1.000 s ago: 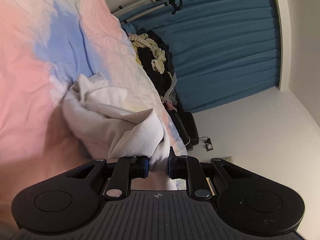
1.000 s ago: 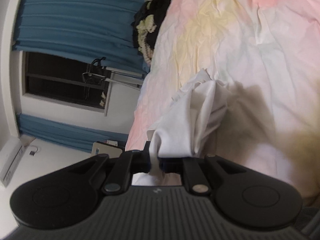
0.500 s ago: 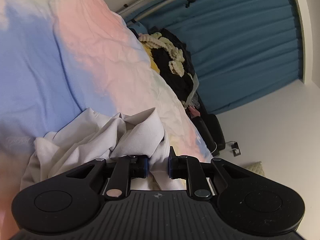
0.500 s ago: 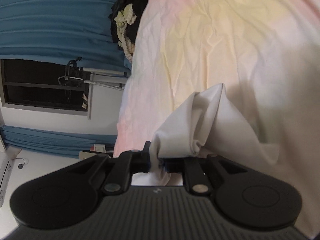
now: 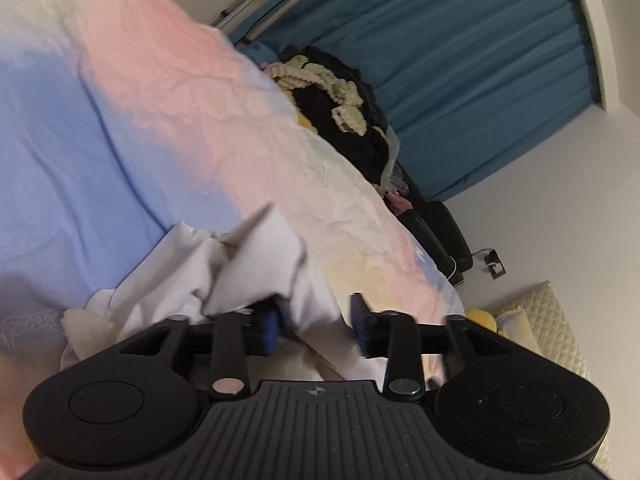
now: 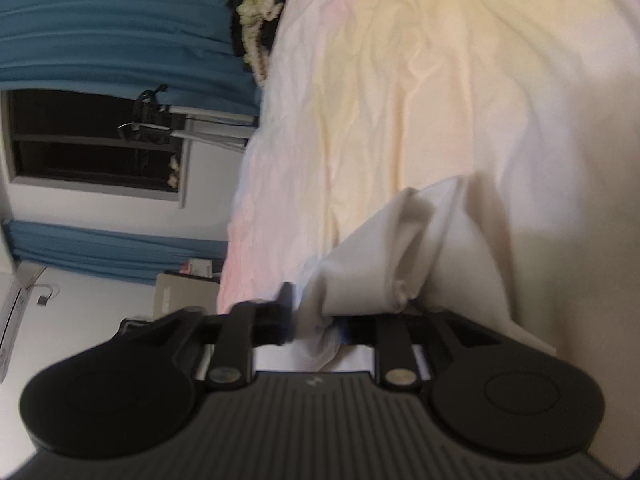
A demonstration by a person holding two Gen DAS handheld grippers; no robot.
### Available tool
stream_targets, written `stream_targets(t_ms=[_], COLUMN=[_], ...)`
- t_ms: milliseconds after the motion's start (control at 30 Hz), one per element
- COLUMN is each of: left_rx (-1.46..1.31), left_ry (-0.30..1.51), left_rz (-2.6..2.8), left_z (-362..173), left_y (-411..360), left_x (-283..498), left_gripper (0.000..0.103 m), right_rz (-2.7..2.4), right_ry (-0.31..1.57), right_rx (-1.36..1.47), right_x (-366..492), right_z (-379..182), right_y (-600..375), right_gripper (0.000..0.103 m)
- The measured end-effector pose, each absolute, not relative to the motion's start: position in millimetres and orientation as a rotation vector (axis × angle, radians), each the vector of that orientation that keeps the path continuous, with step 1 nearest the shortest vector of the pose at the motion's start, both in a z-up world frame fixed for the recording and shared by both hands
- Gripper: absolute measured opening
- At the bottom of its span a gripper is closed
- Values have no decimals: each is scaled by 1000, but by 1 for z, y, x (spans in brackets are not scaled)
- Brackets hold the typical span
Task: Fold clothes
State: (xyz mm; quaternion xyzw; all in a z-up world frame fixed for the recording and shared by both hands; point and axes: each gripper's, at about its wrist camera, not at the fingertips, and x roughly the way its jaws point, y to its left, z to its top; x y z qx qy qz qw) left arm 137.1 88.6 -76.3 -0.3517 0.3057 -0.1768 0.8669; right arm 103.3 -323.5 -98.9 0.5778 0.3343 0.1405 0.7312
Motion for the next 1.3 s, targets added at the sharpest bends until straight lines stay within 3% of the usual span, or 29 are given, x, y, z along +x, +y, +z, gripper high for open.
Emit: stream_targets(t_ms=[33,133,200,433,800,867,933,1033,1300], left_rx=[-702,-605,-555,-312,-195,-182,-176,-169,-199], left_ry=[621,566,541,552,580,582,580,566,499], left_rz=[-380,-412,-434,-342,-277,-278,-284,-289,-283], left_z=[-72,-61,-56,-65,-83,-85,-84,-80,-54], left_y=[84,72,63,39,29,29,30,34,38], left_x=[132,117,107,99,113,115,112,100,64], left_gripper=[60,73,75,75,75,75,75,75,76], right_rz=[342,417,439,417,329,310,291,261,162], right_ry=[715,657,633,588,604,608,613,614,543], right_rx=[1252,1121,1007,641,399,359,318,292,342], right_x=[100,92,85,69,122,133,144,151,122], right_z=[-92,-68,-55,-39,-74,-82,-89,-94,-71], right_y=[-322,-312,-301,-262,-244,-241,-238,-241,-269], right_gripper=[64,67,67,50,48,43,29,19,23])
